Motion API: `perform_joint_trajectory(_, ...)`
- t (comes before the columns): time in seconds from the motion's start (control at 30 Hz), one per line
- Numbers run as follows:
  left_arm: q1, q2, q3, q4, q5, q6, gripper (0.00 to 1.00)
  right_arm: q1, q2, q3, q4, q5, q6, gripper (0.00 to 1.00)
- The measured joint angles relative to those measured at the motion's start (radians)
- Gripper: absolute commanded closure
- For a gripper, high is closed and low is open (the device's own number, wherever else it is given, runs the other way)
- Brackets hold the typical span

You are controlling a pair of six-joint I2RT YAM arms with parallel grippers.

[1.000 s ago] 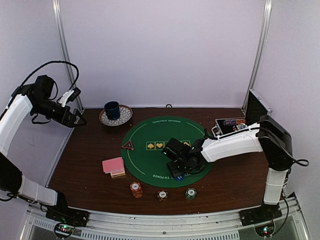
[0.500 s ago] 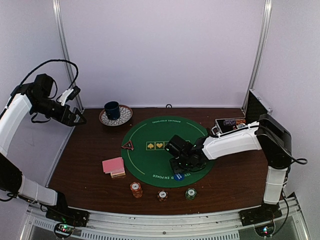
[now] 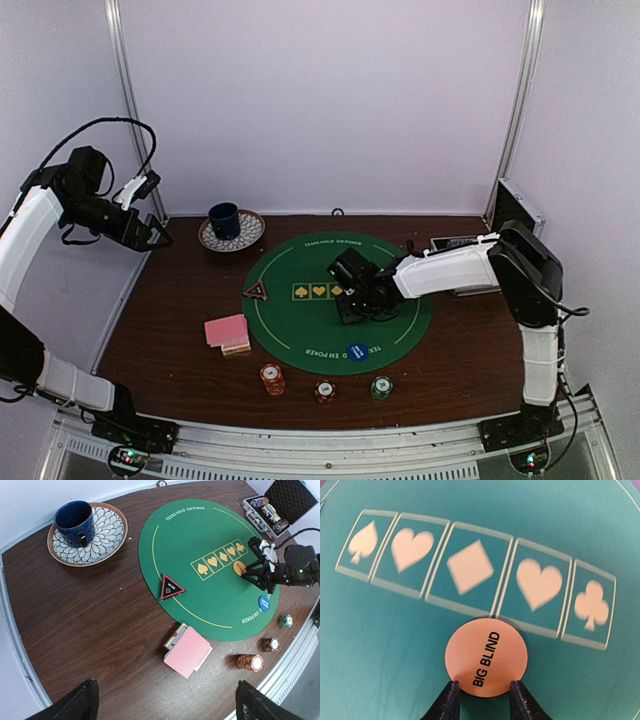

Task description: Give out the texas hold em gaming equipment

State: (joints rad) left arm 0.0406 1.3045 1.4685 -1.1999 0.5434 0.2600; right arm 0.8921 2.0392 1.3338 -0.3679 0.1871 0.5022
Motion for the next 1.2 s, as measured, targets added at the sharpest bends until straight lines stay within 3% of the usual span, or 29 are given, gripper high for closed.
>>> perform_joint_trajectory(0.43,0.0,0.011,0.0,-0.016,-0.005,0.004,0.02,-0.158,0.265,0.4,-0.029,-0.047,-0.148,0.69)
perform_joint_trajectory(0.9,0.0,0.017,0.0,-0.029,-0.008,0.013,0.03,-0.242,0.558,0.937,-0.223,-0.158,-0.193,0.73)
perform_joint_trajectory(1.0,0.0,0.018,0.0,-0.029,-0.009,0.019,0.02,-0.25,0.585,0.993,-0.26,-0.17,-0.193,0.7)
perform_joint_trajectory(1.2,0.0,0.018,0.0,-0.029,-0.009,0.022,0.02,-0.254,0.592,1.01,-0.282,-0.181,-0.22,0.45)
